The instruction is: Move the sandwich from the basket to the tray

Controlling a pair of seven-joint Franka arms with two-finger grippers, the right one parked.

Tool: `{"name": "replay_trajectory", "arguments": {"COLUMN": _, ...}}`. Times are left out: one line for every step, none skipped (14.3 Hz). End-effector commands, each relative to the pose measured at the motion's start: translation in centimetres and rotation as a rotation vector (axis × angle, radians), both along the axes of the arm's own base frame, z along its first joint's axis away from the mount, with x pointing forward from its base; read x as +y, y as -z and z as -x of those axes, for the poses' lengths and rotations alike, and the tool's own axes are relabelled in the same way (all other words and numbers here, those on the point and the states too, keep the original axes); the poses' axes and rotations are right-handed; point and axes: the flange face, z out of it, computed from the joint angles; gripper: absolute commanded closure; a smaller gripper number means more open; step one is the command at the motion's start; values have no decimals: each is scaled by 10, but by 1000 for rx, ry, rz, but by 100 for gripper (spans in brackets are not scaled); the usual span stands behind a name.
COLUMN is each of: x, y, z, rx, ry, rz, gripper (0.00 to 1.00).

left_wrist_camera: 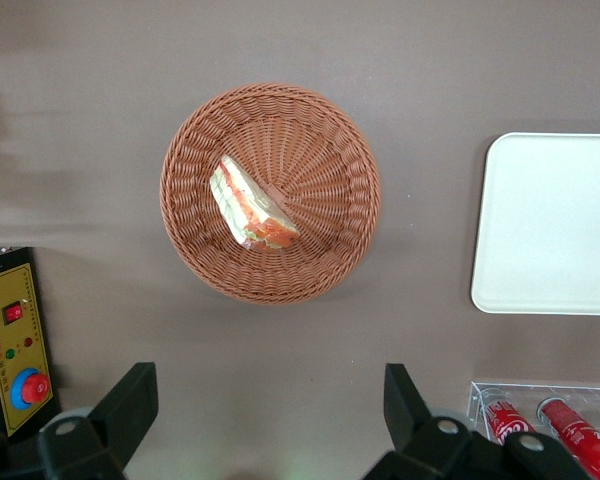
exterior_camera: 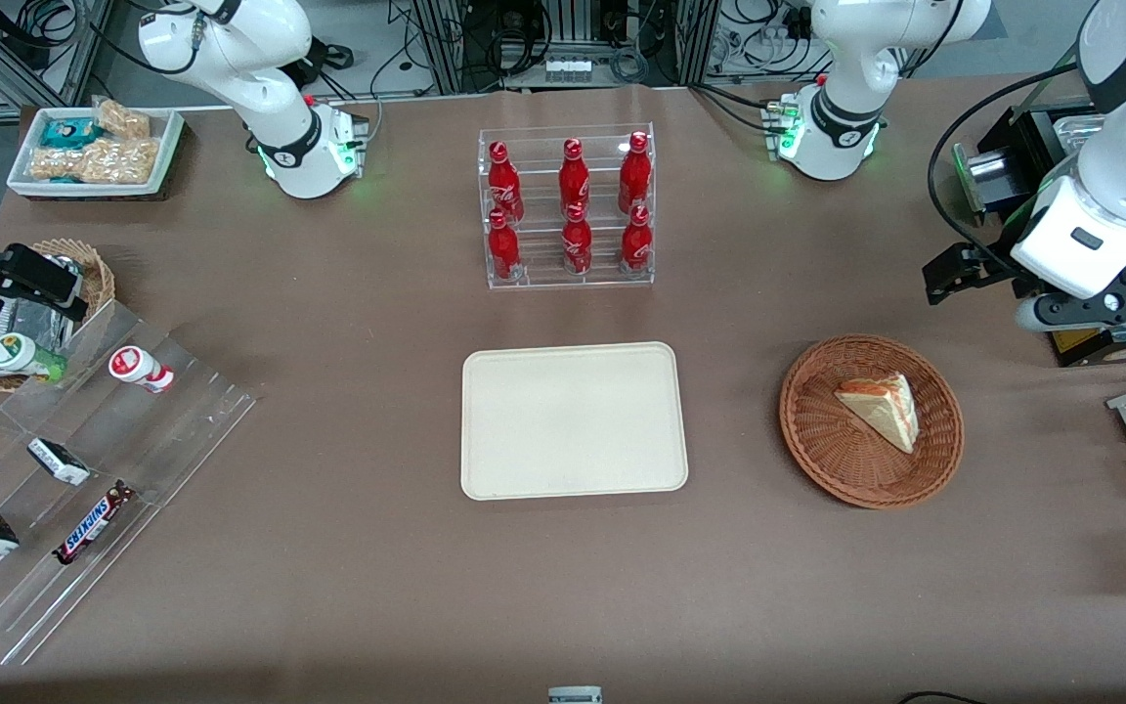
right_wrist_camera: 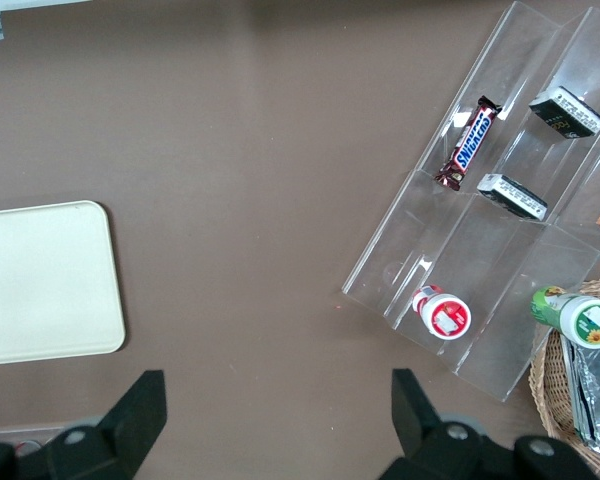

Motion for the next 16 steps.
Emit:
{"name": "replay_trajectory", "arguments": {"x": 3, "y": -7, "z": 1, "rx": 8, "ry": 8, "rz": 6, "gripper": 0}}
{"name": "replay_trajectory", "arguments": {"x": 4, "y": -7, "z": 2, "rx": 6, "ry": 5, "rz": 8, "gripper": 0}}
{"name": "replay_trajectory", "arguments": {"x": 4, "y": -7, "z": 1, "rx": 8, "ry": 5, "rz": 8, "gripper": 0}}
{"name": "replay_trajectory", "arguments": {"x": 4, "y": -6, "z": 1, "rx": 9, "ry": 5, "rz": 6, "gripper": 0}}
{"name": "replay_trajectory", "arguments": {"x": 5, "y": -5, "z": 1, "rx": 10, "ry": 5, "rz": 4, "gripper": 0}}
{"name": "replay_trajectory", "arguments": {"x": 5, "y": -5, "z": 1, "rx": 12, "ry": 4, "rz": 4, "gripper": 0}}
{"name": "replay_trajectory", "arguments": {"x": 5, "y": -6, "z": 1, "rx": 10, "ry": 4, "rz": 4, "gripper": 0}}
{"name": "replay_trajectory", "arguments": {"x": 5, "y": -5, "z": 1, "rx": 11, "ry": 4, "rz": 6, "gripper": 0}}
{"name": "replay_trajectory", "arguments": {"x": 5, "y": -5, "z": 1, "rx": 9, "ry": 4, "rz": 6, "gripper": 0}}
{"name": "replay_trajectory", "arguments": {"x": 6, "y": -3, "z": 0, "rx": 11, "ry": 2, "rz": 6, "gripper": 0}}
{"name": "replay_trajectory", "arguments": {"x": 8, "y": -2, "z": -1, "rx": 11, "ry": -1, "rz": 6, "gripper": 0}}
{"name": "replay_trajectory", "arguments": {"x": 8, "y": 1, "z": -3, "rx": 12, "ry": -2, "rz": 6, "gripper": 0}}
{"name": "replay_trajectory", "arguments": {"x": 8, "y": 2, "z": -4, "rx": 9, "ry": -2, "rz": 5, "gripper": 0}}
{"name": "replay_trajectory", "arguments": {"x": 9, "y": 6, "z": -6, "rx": 14, "ry": -2, "rz": -1, "gripper": 0}}
{"name": "replay_trajectory", "arguments": {"x": 10, "y": 13, "z": -9, "rx": 26, "ry": -3, "rz": -3, "gripper": 0}}
{"name": "replay_trajectory", "arguments": {"x": 10, "y": 23, "z": -13, "rx": 44, "ry": -5, "rz": -6, "gripper": 0}}
